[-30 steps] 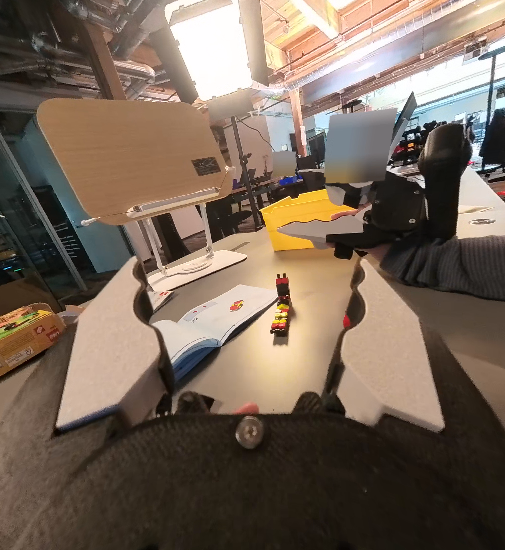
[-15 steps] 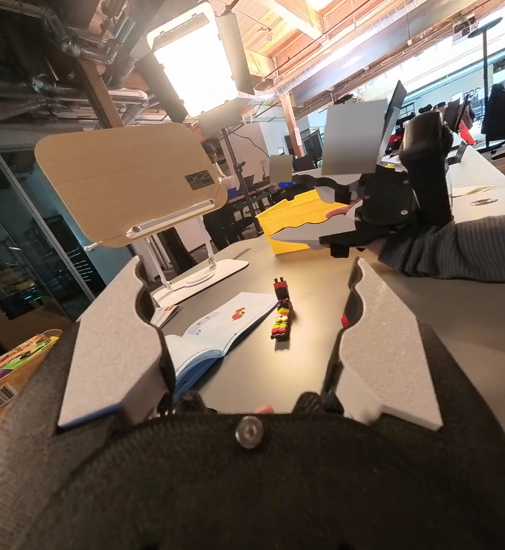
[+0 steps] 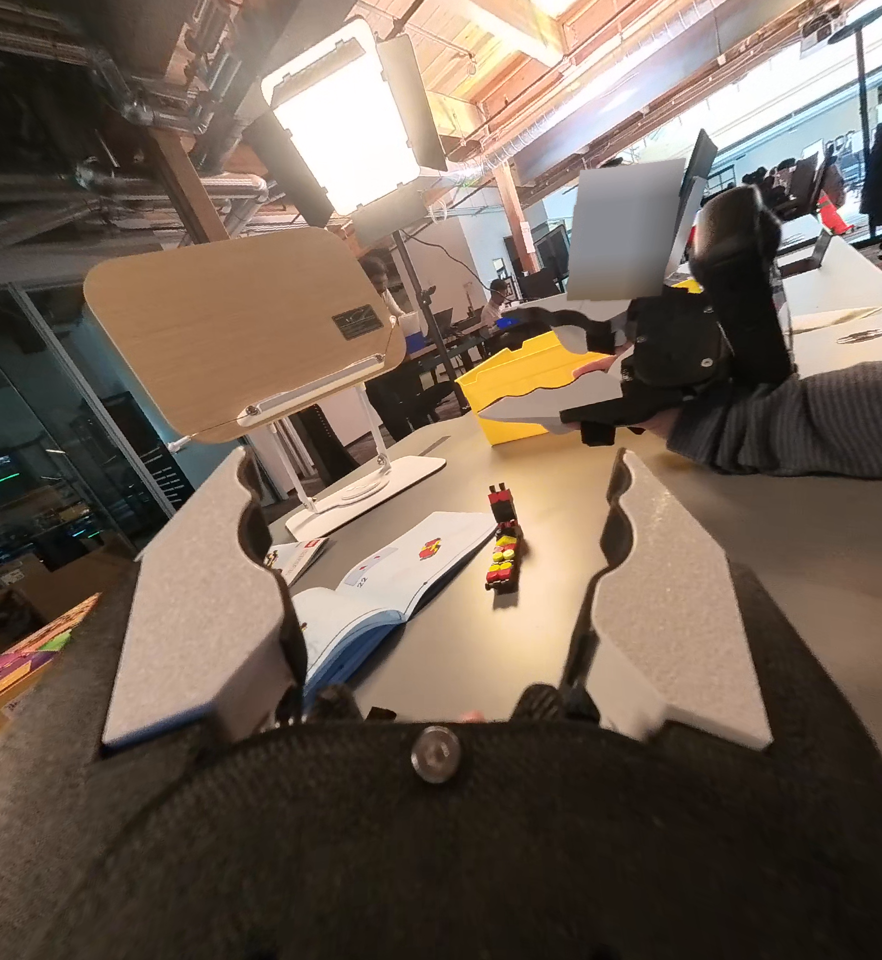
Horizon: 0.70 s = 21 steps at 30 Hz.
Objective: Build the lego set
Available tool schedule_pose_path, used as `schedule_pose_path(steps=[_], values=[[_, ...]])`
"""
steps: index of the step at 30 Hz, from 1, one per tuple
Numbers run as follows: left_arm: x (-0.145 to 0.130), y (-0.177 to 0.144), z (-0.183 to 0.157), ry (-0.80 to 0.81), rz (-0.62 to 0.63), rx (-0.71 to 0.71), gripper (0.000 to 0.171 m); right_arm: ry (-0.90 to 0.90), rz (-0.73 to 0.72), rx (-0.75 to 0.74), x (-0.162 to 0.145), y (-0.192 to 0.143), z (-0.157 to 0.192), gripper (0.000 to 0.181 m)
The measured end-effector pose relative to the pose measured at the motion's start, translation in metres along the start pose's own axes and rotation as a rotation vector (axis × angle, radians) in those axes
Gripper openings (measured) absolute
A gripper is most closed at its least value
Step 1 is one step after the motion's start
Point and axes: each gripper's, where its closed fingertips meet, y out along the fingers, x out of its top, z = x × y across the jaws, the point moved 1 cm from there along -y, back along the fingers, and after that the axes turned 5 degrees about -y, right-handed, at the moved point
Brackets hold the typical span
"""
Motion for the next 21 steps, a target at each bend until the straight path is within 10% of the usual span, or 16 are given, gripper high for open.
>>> schedule_pose_path(steps=[21], values=[[-0.003, -0.008, 0.025, -0.017, 0.021, 0.099, 0.127, -0.026, 0.055, -0.032, -0.007, 0.002, -0.003, 0.088]])
